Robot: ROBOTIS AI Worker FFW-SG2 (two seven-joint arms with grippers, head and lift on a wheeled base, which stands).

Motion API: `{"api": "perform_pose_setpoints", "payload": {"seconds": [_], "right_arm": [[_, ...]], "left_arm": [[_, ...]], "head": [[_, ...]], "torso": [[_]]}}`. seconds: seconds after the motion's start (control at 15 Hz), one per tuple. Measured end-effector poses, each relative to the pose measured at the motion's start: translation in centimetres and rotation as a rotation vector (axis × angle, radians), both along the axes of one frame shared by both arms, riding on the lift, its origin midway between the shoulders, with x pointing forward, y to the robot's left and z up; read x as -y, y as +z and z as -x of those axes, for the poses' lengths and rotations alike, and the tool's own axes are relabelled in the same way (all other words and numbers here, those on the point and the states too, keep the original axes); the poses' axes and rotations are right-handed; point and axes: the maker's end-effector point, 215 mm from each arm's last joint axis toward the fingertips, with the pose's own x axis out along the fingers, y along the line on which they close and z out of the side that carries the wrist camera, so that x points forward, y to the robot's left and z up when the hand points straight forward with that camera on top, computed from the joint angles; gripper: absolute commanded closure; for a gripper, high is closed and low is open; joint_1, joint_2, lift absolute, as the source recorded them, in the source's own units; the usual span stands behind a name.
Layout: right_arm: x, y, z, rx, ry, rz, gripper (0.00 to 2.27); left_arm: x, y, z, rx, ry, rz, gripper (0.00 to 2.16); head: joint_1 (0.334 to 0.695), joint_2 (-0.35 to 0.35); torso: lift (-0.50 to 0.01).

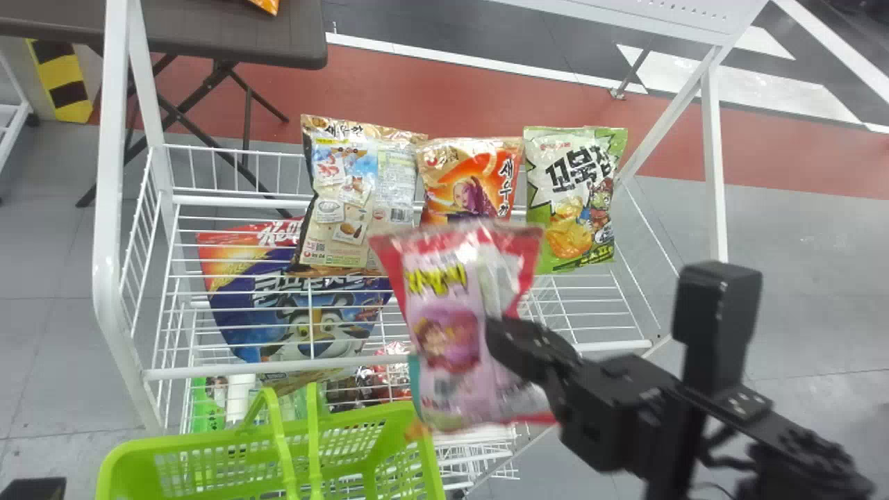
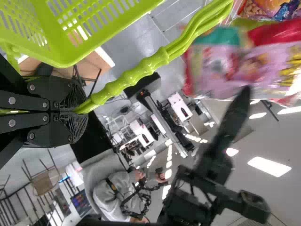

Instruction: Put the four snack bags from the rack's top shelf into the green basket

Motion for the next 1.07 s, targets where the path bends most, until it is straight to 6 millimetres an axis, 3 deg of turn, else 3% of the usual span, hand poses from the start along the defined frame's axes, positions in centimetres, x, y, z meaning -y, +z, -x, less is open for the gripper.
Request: {"api": "perform_pose_setpoints", "payload": {"seconds": [0.2, 0.27, 0.47, 0.87, 1.07], "right_arm": [[0.3, -2.9, 7.0, -0.244, 0.002, -0.16, 2.19], [-0.1, -3.0, 8.2, -0.279, 0.001, -0.204, 2.19], [-1.9, -4.0, 9.1, -0.327, 0.025, -0.278, 2.19], [-7.2, -9.6, 10.8, -0.472, 0.084, -0.312, 2.19], [-7.3, -12.2, 11.3, -0.52, 0.084, -0.231, 2.19]], "left_arm": [[0.7, -0.1, 0.1, 0.008, -0.005, -0.008, 1.9], [0.8, -0.1, 0.2, 0.009, -0.007, -0.011, 1.9], [1.0, 0.2, 0.3, 0.015, -0.013, -0.008, 1.9], [1.1, 1.3, 1.1, 0.029, -0.025, -0.006, 1.9], [1.4, 1.6, 1.3, 0.034, -0.032, 0.0, 1.9]], "head": [[0.695, -0.35], [0.695, -0.35], [0.695, -0.35], [0.695, -0.35], [0.695, -0.35]], "torso": [[0.0], [0.0], [0.0], [0.0], [0.0]]}}
